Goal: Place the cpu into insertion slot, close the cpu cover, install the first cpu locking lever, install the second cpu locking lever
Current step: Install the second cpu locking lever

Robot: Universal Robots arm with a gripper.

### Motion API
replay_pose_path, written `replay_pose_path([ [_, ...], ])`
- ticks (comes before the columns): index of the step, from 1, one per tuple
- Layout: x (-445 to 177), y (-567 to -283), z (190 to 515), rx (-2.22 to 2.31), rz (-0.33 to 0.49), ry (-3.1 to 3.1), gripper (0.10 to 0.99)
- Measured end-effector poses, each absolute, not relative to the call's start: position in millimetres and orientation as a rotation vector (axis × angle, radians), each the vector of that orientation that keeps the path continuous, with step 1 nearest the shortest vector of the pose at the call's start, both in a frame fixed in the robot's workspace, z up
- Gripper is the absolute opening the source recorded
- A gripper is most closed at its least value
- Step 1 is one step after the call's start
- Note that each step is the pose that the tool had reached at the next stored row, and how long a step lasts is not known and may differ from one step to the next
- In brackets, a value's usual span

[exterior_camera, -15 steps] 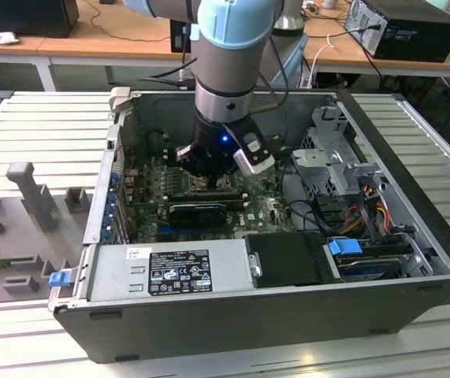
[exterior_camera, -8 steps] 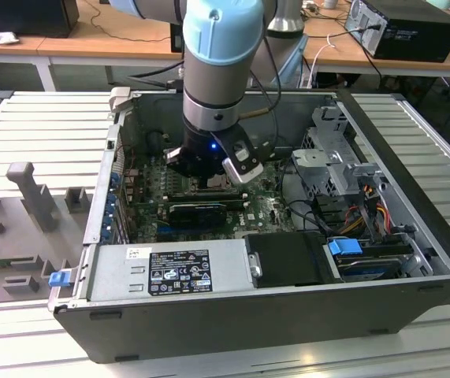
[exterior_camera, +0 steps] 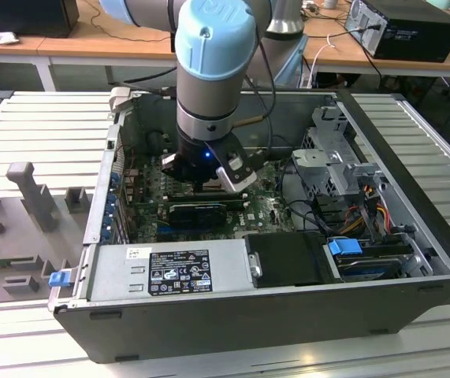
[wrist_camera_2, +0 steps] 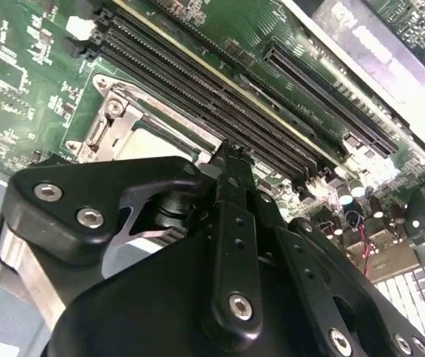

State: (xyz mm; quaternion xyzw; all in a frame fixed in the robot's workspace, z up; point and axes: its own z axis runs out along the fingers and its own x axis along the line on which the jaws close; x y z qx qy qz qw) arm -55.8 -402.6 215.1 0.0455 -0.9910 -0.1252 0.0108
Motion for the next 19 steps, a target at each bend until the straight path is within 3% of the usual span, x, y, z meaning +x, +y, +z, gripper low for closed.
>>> replay_pose_path([
  [5,-64,-404,209,0.145,-0.428,-3.088,0.106],
  [15,-72,-410,194,0.150,-0.582,-3.067,0.106],
  [19,-76,-410,191,0.150,-0.594,-3.065,0.106],
])
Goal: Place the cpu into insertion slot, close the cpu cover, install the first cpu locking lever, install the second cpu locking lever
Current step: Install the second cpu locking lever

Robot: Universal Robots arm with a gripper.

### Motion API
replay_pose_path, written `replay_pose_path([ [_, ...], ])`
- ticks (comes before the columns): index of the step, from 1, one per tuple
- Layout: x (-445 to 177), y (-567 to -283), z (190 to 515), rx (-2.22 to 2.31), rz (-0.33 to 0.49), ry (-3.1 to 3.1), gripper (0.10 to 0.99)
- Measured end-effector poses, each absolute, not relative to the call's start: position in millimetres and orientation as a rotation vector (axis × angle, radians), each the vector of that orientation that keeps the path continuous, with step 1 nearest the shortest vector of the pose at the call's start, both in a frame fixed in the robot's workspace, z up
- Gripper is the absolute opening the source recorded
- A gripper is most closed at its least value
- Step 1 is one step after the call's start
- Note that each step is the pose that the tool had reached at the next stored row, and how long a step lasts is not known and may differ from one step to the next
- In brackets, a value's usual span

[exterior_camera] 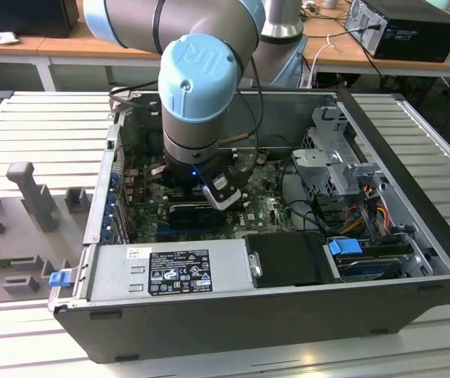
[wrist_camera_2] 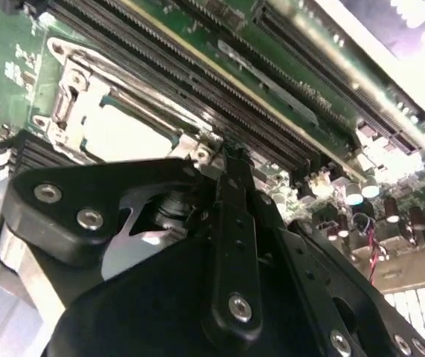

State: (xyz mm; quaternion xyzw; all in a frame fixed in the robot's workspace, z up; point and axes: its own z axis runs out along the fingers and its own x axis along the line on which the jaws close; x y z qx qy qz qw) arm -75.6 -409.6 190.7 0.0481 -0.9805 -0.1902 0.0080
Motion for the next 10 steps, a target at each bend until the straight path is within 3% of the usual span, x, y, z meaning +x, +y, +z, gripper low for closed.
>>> replay_pose_path([
  [10,-77,-408,229,0.150,-0.595,-3.065,0.106],
])
